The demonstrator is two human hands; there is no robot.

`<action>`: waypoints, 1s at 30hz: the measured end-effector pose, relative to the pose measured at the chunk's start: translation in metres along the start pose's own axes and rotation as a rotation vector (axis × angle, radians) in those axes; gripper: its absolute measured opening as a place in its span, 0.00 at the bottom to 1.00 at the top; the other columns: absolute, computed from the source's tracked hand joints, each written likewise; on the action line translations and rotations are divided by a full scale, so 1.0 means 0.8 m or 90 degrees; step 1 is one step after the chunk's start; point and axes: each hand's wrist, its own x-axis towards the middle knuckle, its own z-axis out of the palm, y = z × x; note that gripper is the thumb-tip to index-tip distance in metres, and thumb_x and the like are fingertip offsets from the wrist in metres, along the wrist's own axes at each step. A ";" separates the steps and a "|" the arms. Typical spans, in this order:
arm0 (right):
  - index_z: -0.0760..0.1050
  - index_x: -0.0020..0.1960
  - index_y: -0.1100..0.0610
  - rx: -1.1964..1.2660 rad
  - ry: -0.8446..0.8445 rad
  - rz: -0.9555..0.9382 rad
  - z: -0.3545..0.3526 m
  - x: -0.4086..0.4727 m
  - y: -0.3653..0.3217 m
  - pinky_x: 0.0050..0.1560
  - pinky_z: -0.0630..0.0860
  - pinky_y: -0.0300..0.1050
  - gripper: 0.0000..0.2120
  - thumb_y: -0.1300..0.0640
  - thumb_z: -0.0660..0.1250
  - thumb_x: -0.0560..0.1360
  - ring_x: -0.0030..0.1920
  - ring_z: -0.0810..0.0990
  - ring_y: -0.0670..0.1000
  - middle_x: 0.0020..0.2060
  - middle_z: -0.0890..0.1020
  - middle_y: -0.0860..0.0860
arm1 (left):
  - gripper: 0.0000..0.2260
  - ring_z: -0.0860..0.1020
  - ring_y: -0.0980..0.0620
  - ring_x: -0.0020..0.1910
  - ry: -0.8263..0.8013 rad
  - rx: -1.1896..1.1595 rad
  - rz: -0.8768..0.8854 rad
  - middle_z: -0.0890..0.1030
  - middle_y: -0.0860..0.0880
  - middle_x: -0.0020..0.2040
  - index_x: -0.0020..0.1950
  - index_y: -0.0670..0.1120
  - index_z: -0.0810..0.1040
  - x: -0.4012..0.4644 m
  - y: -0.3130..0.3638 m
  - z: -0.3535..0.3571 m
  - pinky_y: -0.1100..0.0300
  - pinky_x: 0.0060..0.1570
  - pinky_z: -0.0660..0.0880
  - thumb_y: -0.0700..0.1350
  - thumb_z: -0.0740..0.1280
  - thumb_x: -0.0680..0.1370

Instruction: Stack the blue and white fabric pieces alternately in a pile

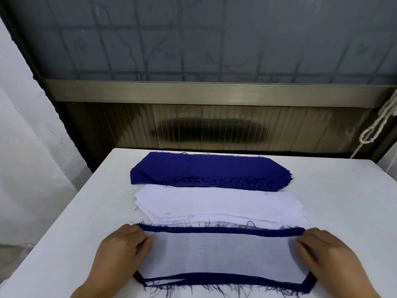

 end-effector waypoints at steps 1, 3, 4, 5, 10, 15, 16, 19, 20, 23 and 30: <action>0.81 0.37 0.55 0.013 -0.004 0.002 0.000 0.009 -0.003 0.37 0.69 0.41 0.14 0.51 0.62 0.74 0.32 0.78 0.52 0.36 0.80 0.48 | 0.19 0.70 0.54 0.30 0.001 0.003 -0.003 0.70 0.56 0.29 0.28 0.47 0.71 0.009 0.004 0.004 0.60 0.26 0.69 0.55 0.60 0.76; 0.82 0.41 0.56 0.023 -0.014 -0.010 0.008 0.027 -0.014 0.39 0.72 0.38 0.01 0.61 0.73 0.70 0.37 0.80 0.52 0.40 0.82 0.48 | 0.14 0.73 0.56 0.33 -0.005 -0.015 0.019 0.75 0.56 0.33 0.33 0.48 0.77 0.033 0.020 0.014 0.62 0.31 0.72 0.53 0.64 0.76; 0.82 0.44 0.57 0.026 -0.036 -0.002 0.015 0.038 -0.019 0.41 0.74 0.38 0.08 0.65 0.77 0.66 0.39 0.81 0.52 0.43 0.82 0.48 | 0.09 0.75 0.56 0.37 -0.005 -0.022 0.043 0.79 0.56 0.38 0.38 0.48 0.81 0.044 0.028 0.021 0.63 0.37 0.74 0.50 0.67 0.75; 0.82 0.47 0.57 0.035 -0.068 -0.012 0.024 0.049 -0.021 0.46 0.74 0.39 0.13 0.65 0.78 0.65 0.43 0.82 0.53 0.46 0.82 0.49 | 0.05 0.78 0.55 0.43 -0.009 -0.024 0.062 0.81 0.54 0.44 0.45 0.47 0.83 0.054 0.035 0.031 0.63 0.44 0.75 0.47 0.71 0.74; 0.73 0.68 0.51 0.068 -0.230 0.000 0.061 0.075 -0.030 0.67 0.57 0.31 0.20 0.53 0.68 0.76 0.67 0.70 0.44 0.66 0.73 0.42 | 0.21 0.71 0.52 0.69 -0.172 -0.048 0.060 0.73 0.52 0.70 0.70 0.47 0.74 0.084 0.055 0.074 0.62 0.70 0.59 0.49 0.68 0.78; 0.83 0.55 0.55 0.066 -0.125 0.009 0.075 0.061 -0.033 0.61 0.70 0.43 0.13 0.62 0.75 0.70 0.56 0.81 0.50 0.56 0.83 0.47 | 0.15 0.79 0.52 0.59 -0.115 -0.027 0.119 0.81 0.52 0.61 0.60 0.46 0.82 0.078 0.054 0.086 0.56 0.63 0.71 0.44 0.74 0.74; 0.84 0.53 0.55 0.060 -0.106 0.001 0.075 0.060 -0.033 0.59 0.72 0.44 0.12 0.62 0.75 0.70 0.55 0.82 0.50 0.55 0.84 0.47 | 0.14 0.80 0.52 0.58 -0.099 -0.029 0.124 0.82 0.52 0.60 0.58 0.46 0.83 0.077 0.052 0.087 0.56 0.62 0.72 0.44 0.74 0.73; 0.85 0.49 0.55 0.041 -0.065 -0.030 0.077 0.059 -0.030 0.57 0.73 0.44 0.10 0.64 0.76 0.69 0.51 0.83 0.50 0.51 0.85 0.47 | 0.13 0.81 0.52 0.53 -0.061 -0.029 0.135 0.83 0.52 0.55 0.54 0.47 0.85 0.075 0.052 0.089 0.56 0.57 0.76 0.42 0.77 0.70; 0.85 0.48 0.55 0.039 -0.062 -0.032 0.076 0.059 -0.030 0.56 0.74 0.44 0.10 0.64 0.77 0.68 0.50 0.83 0.50 0.50 0.85 0.47 | 0.12 0.82 0.52 0.51 -0.049 -0.028 0.144 0.84 0.52 0.53 0.52 0.47 0.85 0.075 0.052 0.088 0.57 0.55 0.77 0.41 0.78 0.69; 0.85 0.44 0.55 0.051 -0.039 -0.041 0.075 0.059 -0.029 0.49 0.77 0.42 0.11 0.67 0.78 0.65 0.45 0.83 0.49 0.46 0.85 0.46 | 0.11 0.81 0.53 0.46 -0.013 -0.034 0.168 0.84 0.53 0.48 0.47 0.47 0.86 0.074 0.053 0.086 0.61 0.47 0.79 0.39 0.79 0.66; 0.81 0.40 0.56 0.126 -0.013 -0.016 0.072 0.057 -0.027 0.46 0.70 0.31 0.14 0.71 0.78 0.62 0.45 0.73 0.42 0.42 0.80 0.43 | 0.10 0.75 0.56 0.37 -0.035 -0.067 0.155 0.79 0.55 0.40 0.44 0.48 0.85 0.074 0.053 0.079 0.64 0.34 0.75 0.37 0.79 0.66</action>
